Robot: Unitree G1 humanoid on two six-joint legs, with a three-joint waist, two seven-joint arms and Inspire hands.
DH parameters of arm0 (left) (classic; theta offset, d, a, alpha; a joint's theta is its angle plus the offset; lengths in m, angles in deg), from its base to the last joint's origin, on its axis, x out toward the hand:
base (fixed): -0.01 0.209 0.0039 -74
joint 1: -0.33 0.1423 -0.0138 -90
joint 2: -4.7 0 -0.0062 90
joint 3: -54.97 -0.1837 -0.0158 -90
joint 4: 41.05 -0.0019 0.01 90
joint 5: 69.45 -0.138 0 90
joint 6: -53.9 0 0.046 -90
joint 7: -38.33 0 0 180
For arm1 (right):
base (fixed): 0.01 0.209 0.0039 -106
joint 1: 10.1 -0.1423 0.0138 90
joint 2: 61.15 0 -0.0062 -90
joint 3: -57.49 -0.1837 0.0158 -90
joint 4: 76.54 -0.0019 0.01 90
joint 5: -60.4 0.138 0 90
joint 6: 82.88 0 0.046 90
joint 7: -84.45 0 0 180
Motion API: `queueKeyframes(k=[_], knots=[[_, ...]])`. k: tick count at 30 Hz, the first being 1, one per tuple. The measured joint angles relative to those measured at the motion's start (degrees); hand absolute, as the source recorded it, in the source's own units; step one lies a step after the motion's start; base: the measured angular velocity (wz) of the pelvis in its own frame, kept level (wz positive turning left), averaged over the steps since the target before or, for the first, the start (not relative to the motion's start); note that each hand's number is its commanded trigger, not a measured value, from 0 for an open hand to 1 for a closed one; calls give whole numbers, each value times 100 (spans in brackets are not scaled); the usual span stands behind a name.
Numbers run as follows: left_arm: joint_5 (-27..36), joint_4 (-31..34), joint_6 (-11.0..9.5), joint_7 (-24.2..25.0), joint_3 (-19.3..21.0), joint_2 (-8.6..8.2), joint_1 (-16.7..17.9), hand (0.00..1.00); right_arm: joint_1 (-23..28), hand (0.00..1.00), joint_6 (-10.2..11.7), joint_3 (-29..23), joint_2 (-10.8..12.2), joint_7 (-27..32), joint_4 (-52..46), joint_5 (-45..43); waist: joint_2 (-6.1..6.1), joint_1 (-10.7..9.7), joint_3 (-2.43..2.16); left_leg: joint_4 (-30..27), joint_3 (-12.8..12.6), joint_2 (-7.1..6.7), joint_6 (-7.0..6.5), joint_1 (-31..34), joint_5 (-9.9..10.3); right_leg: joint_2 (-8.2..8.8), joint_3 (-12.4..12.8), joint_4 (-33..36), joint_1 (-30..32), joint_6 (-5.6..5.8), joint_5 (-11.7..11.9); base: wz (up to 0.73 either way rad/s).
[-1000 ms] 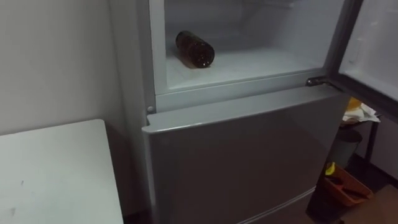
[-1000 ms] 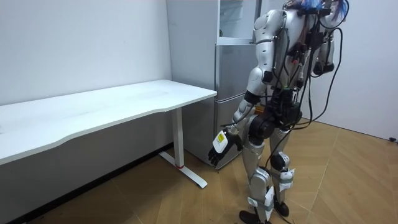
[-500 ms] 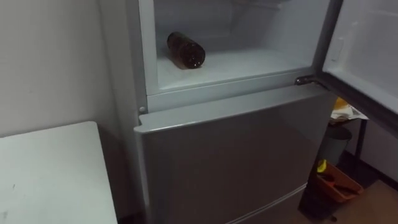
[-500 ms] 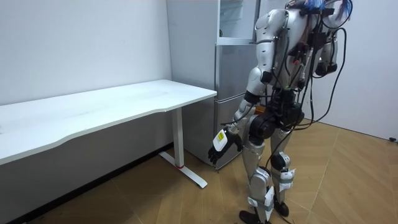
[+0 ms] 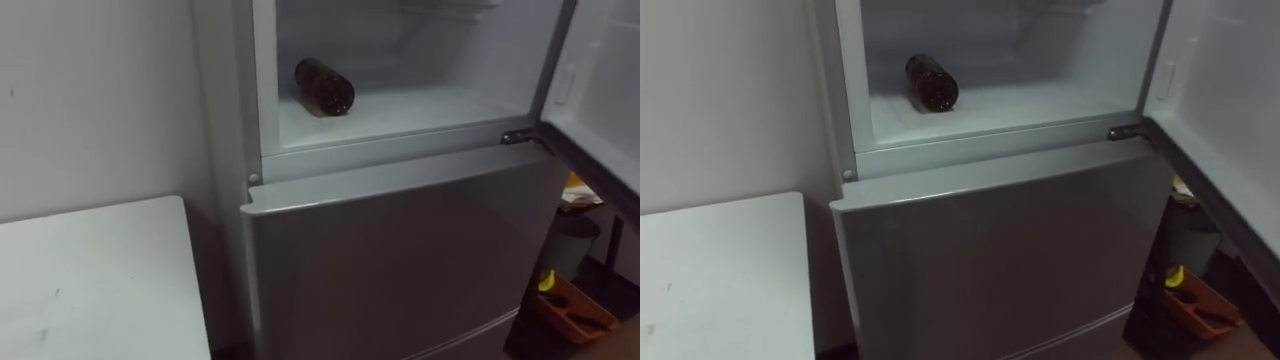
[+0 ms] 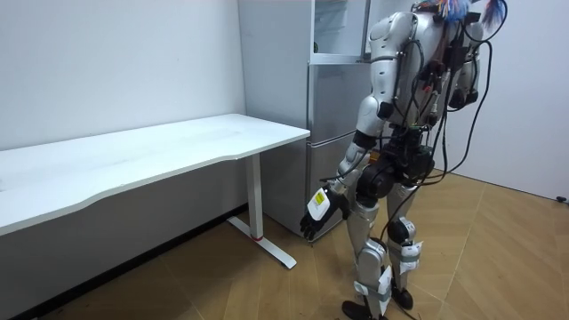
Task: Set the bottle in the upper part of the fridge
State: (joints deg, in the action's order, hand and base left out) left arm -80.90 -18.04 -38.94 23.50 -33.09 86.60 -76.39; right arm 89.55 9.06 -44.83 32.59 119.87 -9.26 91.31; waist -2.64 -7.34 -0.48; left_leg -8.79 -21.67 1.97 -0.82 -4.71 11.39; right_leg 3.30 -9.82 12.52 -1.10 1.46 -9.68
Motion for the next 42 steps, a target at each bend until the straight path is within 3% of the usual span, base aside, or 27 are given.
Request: queueKeyframes(k=[16,22,31,42], knots=[[-1,-3,46,31,-13,-6,-37,0,-2,0,0,47,-7,-547,-66,-85,-11,154,50,9,152,1,9,39,-1,-5,-143,-135,-97,2,7,5],[-4,-3,46,32,-10,-16,-71,0,-37,0,0,49,-34,-874,-114,-500,25,266,27,15,170,28,29,57,7,-29,-160,-175,-117,-9,14,1],[-4,11,46,43,-11,-23,-160,0,-63,0,0,116,-50,-1368,-121,-648,-4,438,54,19,252,38,45,48,17,-38,-197,-190,-178,-9,14,6],[-4,12,44,40,-11,-29,-182,0,-64,0,0,157,-51,-1693,-122,-671,34,463,31,7,298,35,46,52,17,-39,-193,-187,-188,-9,14,1]])
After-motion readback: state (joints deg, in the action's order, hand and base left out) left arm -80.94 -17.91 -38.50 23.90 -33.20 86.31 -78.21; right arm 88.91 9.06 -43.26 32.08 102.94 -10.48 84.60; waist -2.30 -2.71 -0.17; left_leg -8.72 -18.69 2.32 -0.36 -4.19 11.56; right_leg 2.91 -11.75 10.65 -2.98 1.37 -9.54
